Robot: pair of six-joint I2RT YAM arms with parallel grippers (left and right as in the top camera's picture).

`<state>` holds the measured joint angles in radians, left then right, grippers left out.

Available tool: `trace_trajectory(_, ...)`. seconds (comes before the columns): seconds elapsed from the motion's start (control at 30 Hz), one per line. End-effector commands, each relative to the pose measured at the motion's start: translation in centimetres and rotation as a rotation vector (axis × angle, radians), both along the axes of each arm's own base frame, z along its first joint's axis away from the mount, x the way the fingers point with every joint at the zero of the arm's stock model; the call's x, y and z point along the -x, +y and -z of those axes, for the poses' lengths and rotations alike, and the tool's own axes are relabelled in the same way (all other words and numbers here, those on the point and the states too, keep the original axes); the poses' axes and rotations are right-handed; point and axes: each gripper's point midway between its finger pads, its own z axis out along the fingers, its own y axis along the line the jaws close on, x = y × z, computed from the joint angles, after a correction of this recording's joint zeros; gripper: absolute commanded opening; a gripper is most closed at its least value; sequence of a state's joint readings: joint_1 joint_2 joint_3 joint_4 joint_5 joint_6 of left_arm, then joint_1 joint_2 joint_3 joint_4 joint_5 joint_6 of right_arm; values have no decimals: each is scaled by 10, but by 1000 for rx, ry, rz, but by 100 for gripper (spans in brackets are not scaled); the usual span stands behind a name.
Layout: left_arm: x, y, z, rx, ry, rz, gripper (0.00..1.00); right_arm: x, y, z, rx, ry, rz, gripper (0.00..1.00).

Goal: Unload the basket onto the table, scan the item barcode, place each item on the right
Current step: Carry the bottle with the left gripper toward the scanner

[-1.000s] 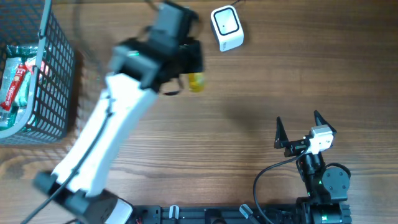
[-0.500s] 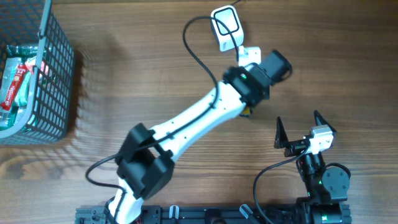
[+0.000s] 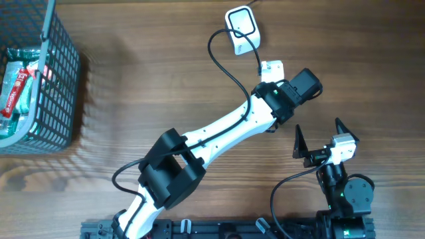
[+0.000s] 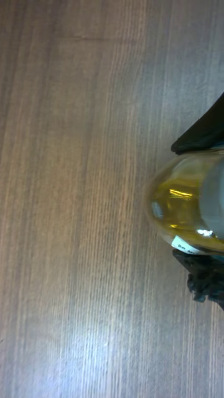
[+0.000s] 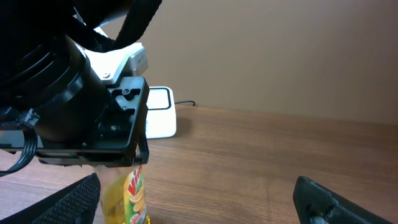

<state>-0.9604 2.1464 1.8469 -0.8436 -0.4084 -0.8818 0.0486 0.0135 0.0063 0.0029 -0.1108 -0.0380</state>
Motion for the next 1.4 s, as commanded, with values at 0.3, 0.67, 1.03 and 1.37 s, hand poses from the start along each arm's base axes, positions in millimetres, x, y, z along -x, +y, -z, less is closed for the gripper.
trace_trajectory(0.3, 18, -13, -7, 42, 68, 123, 98, 0, -4, -2, -15, -8, 18, 100)
trace_trajectory(0.67, -13, 9, -150, 175, -250, 146, 100, 0, -4, -2, -14, -9, 18, 100)
trace_trajectory(1.03, -63, 227, -304, -4, -593, -62, 98, 0, -4, -2, -14, -9, 18, 99)
trace_trajectory(1.37, -18, 524, -342, -146, -633, -660, 97, 0, -4, -2, -14, -9, 18, 100)
